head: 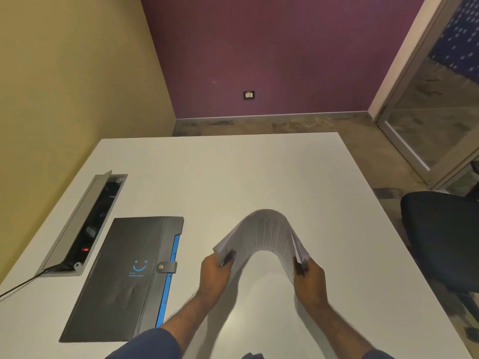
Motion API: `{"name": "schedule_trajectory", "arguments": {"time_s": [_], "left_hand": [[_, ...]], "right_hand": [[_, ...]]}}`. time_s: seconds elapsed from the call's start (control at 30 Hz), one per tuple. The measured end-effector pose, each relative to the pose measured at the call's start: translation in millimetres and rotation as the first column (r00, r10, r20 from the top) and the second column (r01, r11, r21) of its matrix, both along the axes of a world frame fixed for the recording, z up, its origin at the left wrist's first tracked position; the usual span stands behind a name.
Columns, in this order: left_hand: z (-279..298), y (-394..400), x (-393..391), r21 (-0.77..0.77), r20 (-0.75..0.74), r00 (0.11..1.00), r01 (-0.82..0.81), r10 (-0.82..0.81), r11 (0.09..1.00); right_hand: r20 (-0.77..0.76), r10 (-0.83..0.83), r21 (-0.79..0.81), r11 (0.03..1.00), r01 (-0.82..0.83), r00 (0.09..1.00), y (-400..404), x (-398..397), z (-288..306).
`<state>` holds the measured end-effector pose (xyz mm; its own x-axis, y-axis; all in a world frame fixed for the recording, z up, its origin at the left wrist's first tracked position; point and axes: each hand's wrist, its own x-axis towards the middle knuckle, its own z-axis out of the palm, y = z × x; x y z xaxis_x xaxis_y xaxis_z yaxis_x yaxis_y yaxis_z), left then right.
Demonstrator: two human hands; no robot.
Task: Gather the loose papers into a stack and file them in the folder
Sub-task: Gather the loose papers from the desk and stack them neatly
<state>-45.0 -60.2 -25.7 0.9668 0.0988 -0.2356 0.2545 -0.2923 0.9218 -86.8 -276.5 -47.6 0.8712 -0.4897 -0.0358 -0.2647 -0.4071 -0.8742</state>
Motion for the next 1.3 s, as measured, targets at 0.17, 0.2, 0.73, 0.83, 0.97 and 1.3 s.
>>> {"name": "schedule_trajectory", "arguments": {"time_s": [0.17, 0.2, 0.73, 0.83, 0.97, 1.3], "left_hand": [[4.0, 6.6, 5.5, 0.032, -0.024, 0.999, 0.050, -0.049, 0.998], [11.5, 10.4, 11.4, 0.046, -0.022, 0.997, 0.079, -0.078, 0.996], [72.9, 69.2, 86.7, 0.165, -0.020, 0.992, -0.121, 0.126, 0.979], [59.3, 53.0, 63.9, 0.092, -0.091, 0.955, -0.273, 0.281, 0.958], [42.2, 26.7, 32.4, -0.391, -0.419, 0.905, -0.258, 0.078, 0.883], [45.1, -14.2, 27.9, -0.657, -0.475, 0.880, -0.339, -0.020, 0.673]], "right_hand": [[-0.055, -0.030, 0.005, 1.000, 0.031, 0.998, -1.5, -0.4, 3.2], [-0.059, -0.017, 0.000, 1.000, 0.017, 0.998, -3.3, 1.3, 6.4], [-0.103, 0.185, 0.759, 0.650, -0.043, 0.977, -17.2, 18.4, 44.8], [-0.054, 0.142, 0.831, 0.555, -0.035, 0.988, -11.0, 17.2, 44.5], [-0.005, 0.075, 0.910, 0.414, -0.027, 0.997, -1.0, 16.6, 42.6], [-0.011, 0.023, 0.956, 0.295, 0.003, 1.000, 26.2, 4.1, 33.9]]}}
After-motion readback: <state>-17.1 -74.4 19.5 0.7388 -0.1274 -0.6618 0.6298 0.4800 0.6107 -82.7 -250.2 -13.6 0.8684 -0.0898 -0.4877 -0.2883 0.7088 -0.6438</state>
